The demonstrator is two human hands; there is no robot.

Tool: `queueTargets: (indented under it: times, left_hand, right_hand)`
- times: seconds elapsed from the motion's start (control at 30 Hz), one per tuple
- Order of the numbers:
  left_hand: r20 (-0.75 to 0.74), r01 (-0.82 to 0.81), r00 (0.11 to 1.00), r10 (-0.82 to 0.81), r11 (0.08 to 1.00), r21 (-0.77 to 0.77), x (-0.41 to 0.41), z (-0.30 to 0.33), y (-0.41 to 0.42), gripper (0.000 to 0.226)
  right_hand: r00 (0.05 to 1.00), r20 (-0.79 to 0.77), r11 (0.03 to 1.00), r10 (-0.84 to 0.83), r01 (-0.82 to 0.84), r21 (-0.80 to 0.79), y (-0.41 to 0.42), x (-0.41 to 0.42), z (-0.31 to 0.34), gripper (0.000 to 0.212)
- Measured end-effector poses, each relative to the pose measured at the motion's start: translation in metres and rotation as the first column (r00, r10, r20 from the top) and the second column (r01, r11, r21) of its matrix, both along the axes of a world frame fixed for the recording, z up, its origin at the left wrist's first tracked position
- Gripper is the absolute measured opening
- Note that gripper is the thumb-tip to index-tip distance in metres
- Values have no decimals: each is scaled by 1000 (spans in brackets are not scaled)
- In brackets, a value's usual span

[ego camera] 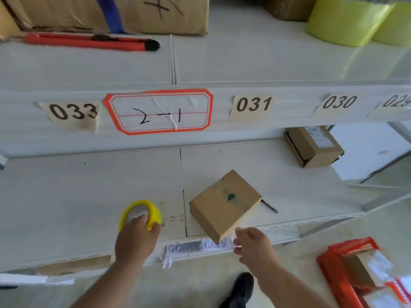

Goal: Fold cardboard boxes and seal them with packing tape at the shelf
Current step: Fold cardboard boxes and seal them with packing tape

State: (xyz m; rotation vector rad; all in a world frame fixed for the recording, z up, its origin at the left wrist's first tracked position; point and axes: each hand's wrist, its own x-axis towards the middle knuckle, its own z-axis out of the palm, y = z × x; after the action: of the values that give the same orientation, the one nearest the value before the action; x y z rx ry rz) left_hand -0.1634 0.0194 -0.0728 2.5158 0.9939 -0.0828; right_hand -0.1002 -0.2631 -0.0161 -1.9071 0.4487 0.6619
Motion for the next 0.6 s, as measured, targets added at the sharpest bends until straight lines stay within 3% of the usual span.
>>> queueTargets:
  times: [0.13, 0.27, 0.3, 0.37, 0.47, 0.6]
  left_hand:
    - [-137, 27, 991, -10, 992, 122, 21, -51, 30, 31]
    - [-12, -8, 1000, 10, 986, 169, 44, -54, 9, 28]
    - [42, 14, 999, -19, 992, 123, 55, -51, -4, 30]
    - [113, 146, 985, -131, 979, -141, 85, -27, -38, 47]
    - [-6, 190, 975, -220, 853, -487, 120, 4, -77, 49]
    - [-53, 116, 984, -168, 843, -526, 90, 14, -117, 25]
  right_hand:
    - [1000, 2, 992, 22, -22, -127, -23, 25, -18, 14]
    - [994, -73, 996, -81, 79, -37, -29, 47, -28, 20]
    - [994, -74, 996, -82, 80, -35, -28, 50, -30, 23]
    - [994, -76, 997, -74, 71, -36, -24, 55, -35, 26]
    - [999, -34, 997, 24, -27, -77, -13, 66, -31, 14]
    - [988, 81, 987, 130, -121, -109, -8, 85, -25, 29]
